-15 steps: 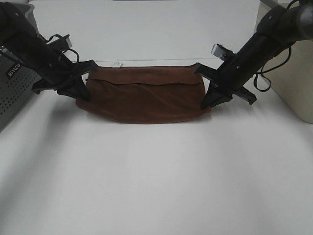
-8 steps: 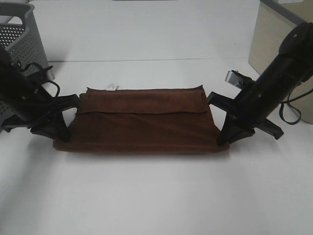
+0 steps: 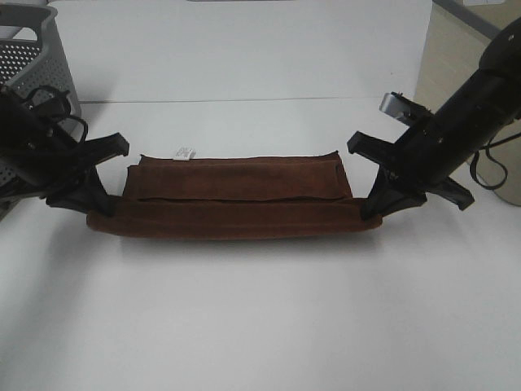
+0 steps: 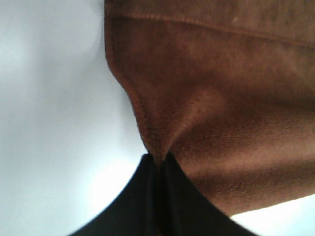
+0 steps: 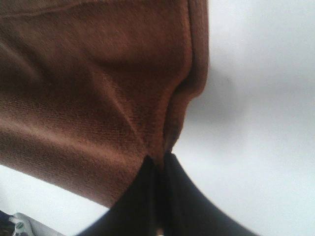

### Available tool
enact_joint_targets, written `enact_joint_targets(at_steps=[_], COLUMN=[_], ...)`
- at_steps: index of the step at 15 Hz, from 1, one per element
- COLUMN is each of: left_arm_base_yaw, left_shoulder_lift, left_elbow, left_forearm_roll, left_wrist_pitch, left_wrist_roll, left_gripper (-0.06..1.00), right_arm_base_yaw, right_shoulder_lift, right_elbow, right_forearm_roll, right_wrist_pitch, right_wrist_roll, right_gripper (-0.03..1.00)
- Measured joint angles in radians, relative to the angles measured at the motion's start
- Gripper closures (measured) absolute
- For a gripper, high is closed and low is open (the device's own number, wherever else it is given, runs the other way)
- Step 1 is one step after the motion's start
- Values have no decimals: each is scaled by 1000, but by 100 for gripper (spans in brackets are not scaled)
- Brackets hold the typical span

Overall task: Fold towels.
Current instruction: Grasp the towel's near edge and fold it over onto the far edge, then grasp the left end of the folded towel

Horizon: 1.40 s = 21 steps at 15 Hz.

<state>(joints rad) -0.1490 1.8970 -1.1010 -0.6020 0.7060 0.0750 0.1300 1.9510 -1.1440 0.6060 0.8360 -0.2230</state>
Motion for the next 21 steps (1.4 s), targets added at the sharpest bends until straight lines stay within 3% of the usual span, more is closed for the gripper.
enact_joint_targets(at_steps=[8, 11, 14, 15, 17, 18, 19, 21], left_arm_base_yaw=[0, 0, 0, 1, 5, 5, 5, 5], left_shoulder_lift=[127, 197, 229, 234, 234, 234, 234, 234], left_elbow=[-252, -261, -261, -261, -261, -261, -261, -261], left_forearm_roll=[20, 23, 24, 24, 24, 31, 49, 71], left_wrist_pitch=[-115, -208, -272, -291, -307, -306, -300, -280], left_wrist_roll=[-33, -33, -33, -33, -30, -30, -30, -30], left_gripper=[94, 89, 73, 59, 31, 21, 16, 14], right_arm_base_yaw=[-1, -1, -1, -1, -1, -1, -1, -1], right_shoulder_lift=[173, 255, 291, 294, 294, 289, 283, 270], right_elbow=[-327, -413, -417, -417, -426, -428, -428, -428], right_forearm_roll=[-5, -6, -7, -6, 1, 2, 2, 0], right_wrist_pitch=[-1, -13, -61, -63, -61, -59, -59, -55], right_wrist_roll=[0, 0, 0, 0, 0, 0, 0, 0], right_gripper=[97, 97, 96, 83, 40, 25, 16, 12])
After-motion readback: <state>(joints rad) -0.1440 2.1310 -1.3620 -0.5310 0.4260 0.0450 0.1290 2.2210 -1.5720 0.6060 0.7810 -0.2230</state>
